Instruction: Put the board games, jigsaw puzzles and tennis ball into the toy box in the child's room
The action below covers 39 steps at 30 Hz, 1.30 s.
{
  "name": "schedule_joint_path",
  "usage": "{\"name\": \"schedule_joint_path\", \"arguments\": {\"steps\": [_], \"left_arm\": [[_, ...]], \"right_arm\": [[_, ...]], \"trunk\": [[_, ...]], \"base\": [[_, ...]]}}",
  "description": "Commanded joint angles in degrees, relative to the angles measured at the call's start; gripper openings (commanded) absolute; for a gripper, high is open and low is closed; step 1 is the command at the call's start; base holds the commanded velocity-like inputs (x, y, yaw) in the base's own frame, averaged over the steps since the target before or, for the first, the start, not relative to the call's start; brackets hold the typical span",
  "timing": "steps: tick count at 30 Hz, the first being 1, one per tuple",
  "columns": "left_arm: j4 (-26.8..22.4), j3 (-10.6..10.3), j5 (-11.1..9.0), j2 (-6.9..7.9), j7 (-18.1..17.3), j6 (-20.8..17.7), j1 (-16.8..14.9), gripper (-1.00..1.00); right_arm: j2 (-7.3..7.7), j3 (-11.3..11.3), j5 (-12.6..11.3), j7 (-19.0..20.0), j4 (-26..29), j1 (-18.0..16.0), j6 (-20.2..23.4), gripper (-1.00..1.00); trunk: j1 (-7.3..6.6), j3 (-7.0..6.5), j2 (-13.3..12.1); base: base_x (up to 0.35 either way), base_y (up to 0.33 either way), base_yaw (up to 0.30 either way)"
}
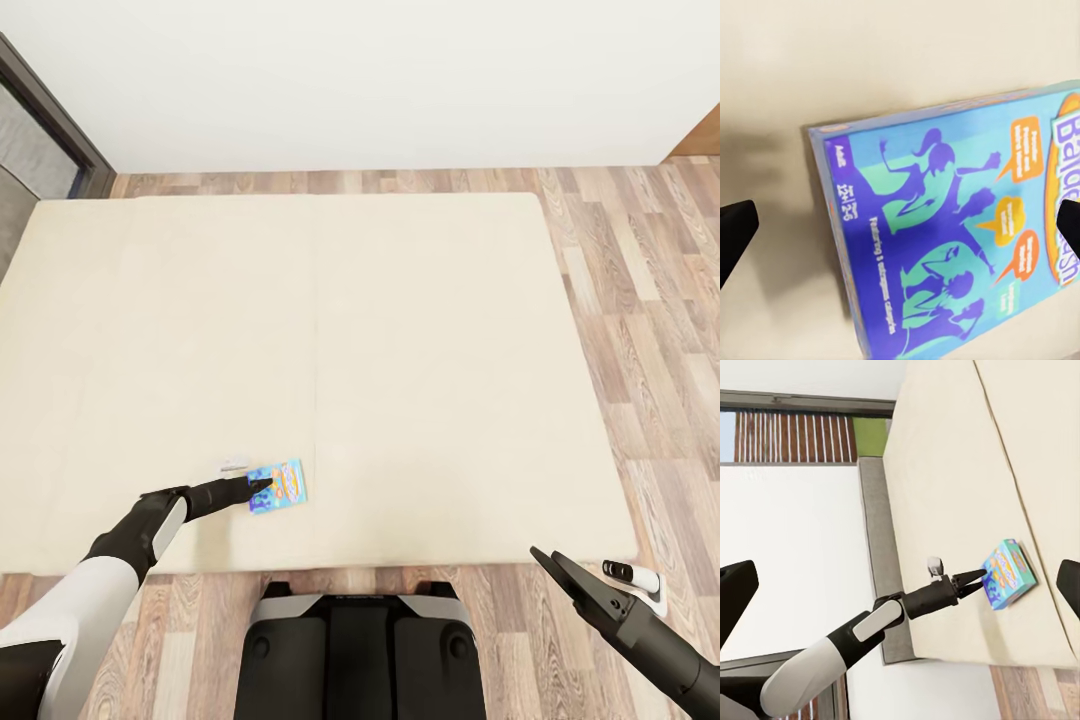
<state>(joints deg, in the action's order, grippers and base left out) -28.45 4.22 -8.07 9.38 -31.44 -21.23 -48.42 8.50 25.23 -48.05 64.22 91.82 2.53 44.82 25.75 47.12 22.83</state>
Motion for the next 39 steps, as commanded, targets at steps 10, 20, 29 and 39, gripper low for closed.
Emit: {"name": "schedule_joint_path", "arguments": {"steps": [10, 20, 29, 39], "left_arm": [[-0.02, 0.18, -0.37, -0.06, -0.11, -0.4, -0.02, 1.0], [-0.02, 0.18, -0.37, -0.06, -0.11, -0.41, -0.01, 1.0], [-0.02, 0.18, -0.37, -0.06, -0.11, -0.51, -0.01, 1.0], [-0.02, 0.18, -0.37, -0.06, -0.11, -0.82, -0.01, 1.0]], "right_arm": [[-0.01, 0.0, -0.29, -0.06, 0.06, 0.02, 0.35, 1.0], [0.02, 0.07, -0.29, -0.06, 0.08, 0.02, 0.35, 1.0], [0.02, 0.08, -0.29, -0.06, 0.08, 0.02, 0.35, 1.0], [-0.06, 0.08, -0.29, -0.06, 0.06, 0.02, 0.35, 1.0]], "trunk": [[0.03, 0.4, 0.09], [0.03, 0.43, 0.09], [0.03, 0.43, 0.09], [0.03, 0.43, 0.09]], "base": [[0.0, -0.027, 0.0], [0.0, -0.137, 0.0], [0.0, -0.088, 0.0], [0.0, -0.134, 0.0]]}}
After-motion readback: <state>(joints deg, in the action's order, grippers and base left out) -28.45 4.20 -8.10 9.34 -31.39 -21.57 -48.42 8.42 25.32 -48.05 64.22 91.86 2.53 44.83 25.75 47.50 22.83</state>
